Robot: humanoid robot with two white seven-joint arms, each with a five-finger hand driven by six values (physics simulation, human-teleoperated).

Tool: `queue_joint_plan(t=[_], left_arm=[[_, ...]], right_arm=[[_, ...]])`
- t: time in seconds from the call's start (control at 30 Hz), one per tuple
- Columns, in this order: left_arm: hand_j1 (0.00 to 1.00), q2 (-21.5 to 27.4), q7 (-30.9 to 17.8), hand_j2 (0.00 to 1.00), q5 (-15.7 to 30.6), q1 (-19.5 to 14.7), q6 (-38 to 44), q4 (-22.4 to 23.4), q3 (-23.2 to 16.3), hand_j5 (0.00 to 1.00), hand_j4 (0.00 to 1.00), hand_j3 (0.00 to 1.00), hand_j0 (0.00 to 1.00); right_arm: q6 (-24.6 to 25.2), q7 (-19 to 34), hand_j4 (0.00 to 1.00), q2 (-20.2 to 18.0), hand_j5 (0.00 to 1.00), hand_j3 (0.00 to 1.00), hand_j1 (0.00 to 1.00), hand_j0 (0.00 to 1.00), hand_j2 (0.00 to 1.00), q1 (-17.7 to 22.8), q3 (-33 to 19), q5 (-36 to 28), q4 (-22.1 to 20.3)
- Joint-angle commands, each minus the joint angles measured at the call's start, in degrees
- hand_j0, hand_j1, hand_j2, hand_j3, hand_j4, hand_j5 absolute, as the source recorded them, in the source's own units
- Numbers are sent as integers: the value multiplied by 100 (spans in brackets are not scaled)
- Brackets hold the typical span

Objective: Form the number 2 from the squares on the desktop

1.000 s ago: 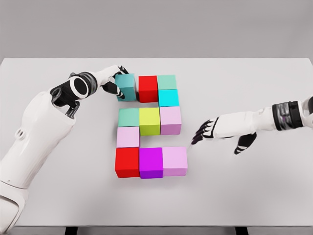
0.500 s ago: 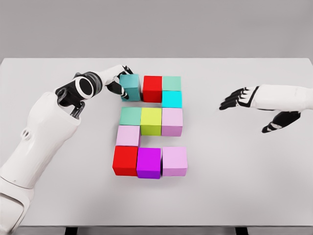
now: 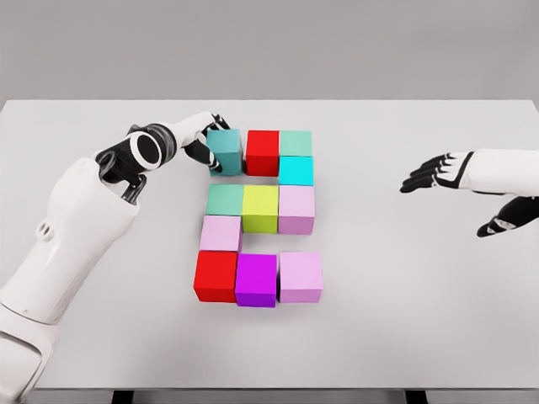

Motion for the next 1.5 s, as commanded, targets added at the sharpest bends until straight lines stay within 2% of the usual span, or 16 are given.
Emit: queue_joint_plan(t=[0.0,0.1,0.2,0.33,0.43,0.63,0.8,0.97,1.17,1.47], left_arm=[[57,2,3,57,-8,0,-14,-1,-4,57,57,57,57],[56,-6,3,56,-8,-9,-14,-1,-4,56,56,56,56],[56,-15,3,56,-8,-9,-14,8,-4,56,56,56,56],[56,-59,3,56,-105,-9,-14,8,5,56,56,56,56],[64,-138,3,64,-201,-9,-14,8,14,64,64,64,64],[86,-129,3,86,-202,0,-14,16,22,86,86,86,86],[96,-121,3,96,-210,0,-14,16,22,96,96,96,96],[98,-121,3,98,-210,0,-14,8,22,98,98,98,98],[99,-103,3,99,-289,-9,-14,16,14,99,99,99,99],[99,-68,3,99,-483,0,-14,25,14,99,99,99,99]], right_arm=[[16,-2,100,-47,100,100,100,100,100,26,1,-84,-183],[16,-2,100,-56,100,100,100,100,100,106,19,-84,-183],[16,-2,100,-47,100,100,100,100,100,369,19,-76,-191],[16,-2,100,-12,100,100,100,100,100,413,98,-49,-191],[16,-2,100,49,100,100,100,100,100,492,195,-23,-200],[16,-2,100,436,100,100,100,100,100,484,406,162,-200],[16,-2,100,542,100,100,100,100,100,484,529,188,-200],[16,-2,100,664,100,100,100,100,100,484,599,294,-200],[16,-2,100,1104,100,100,100,100,100,466,731,504,-200],[16,-2,100,1104,100,100,100,100,100,440,836,548,-192]])
